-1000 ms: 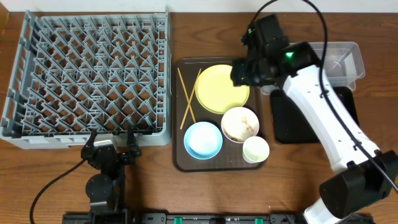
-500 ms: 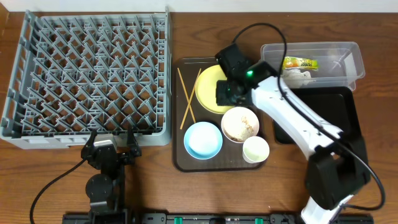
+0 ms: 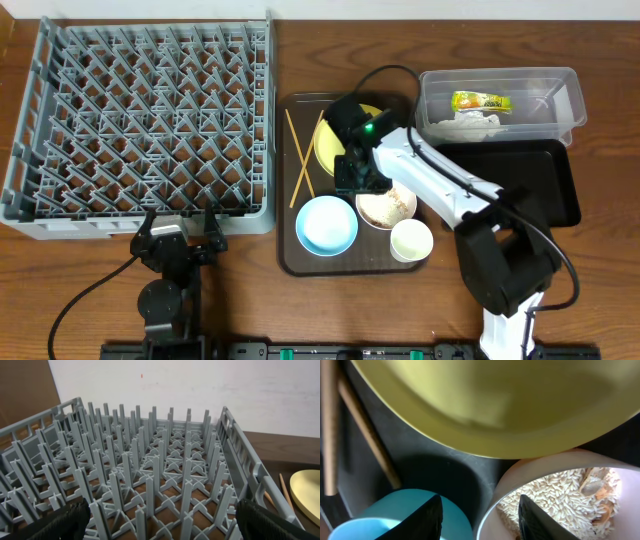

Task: Sort waste into correct bins and load items into the dishwasher
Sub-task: 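Reach the right gripper to the pink rice bowl and grasp its rim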

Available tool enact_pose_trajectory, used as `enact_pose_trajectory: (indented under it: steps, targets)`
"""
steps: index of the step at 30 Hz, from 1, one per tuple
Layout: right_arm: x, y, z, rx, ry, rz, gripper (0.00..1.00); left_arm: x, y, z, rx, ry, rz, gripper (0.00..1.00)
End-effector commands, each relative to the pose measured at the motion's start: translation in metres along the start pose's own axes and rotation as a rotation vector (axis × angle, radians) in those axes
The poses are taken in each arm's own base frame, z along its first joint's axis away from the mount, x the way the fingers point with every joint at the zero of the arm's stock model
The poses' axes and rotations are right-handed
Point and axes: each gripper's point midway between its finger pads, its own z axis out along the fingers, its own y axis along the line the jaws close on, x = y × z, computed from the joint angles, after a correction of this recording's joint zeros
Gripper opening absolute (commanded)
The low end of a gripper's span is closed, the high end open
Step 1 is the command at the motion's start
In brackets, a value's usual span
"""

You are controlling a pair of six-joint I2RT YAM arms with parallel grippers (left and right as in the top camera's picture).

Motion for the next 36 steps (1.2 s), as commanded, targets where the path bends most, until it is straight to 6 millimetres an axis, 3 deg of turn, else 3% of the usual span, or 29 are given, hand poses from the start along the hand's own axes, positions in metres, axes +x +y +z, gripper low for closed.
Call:
enact_pose_trajectory:
  steps: [1, 7, 21, 29, 33, 36]
  targets:
    - [0.006, 0.001, 0.007, 0.009, 0.026, 0.002, 0.42, 0.018, 0.003, 0.001, -0.014, 0.053, 0.002, 0.94]
    - [0.007, 0.0, 0.01, 0.015, 0.034, 0.003, 0.27, 0.018, 0.003, 0.001, -0.014, 0.053, 0.002, 0.94]
    - [0.014, -0.005, 0.019, 0.026, 0.051, 0.003, 0.25, 0.018, 0.003, 0.001, -0.015, 0.053, 0.002, 0.94]
    - [0.019, -0.002, 0.03, 0.037, 0.068, -0.011, 0.17, 0.018, 0.003, 0.001, -0.015, 0.053, 0.002, 0.94]
    - [0.019, -0.003, 0.03, 0.037, 0.067, -0.009, 0.02, 0.018, 0.003, 0.001, -0.014, 0.053, 0.002, 0.94]
    - [0.017, -0.003, 0.029, 0.035, 0.065, -0.007, 0.01, 0.018, 0.003, 0.001, -0.014, 0.053, 0.002, 0.94]
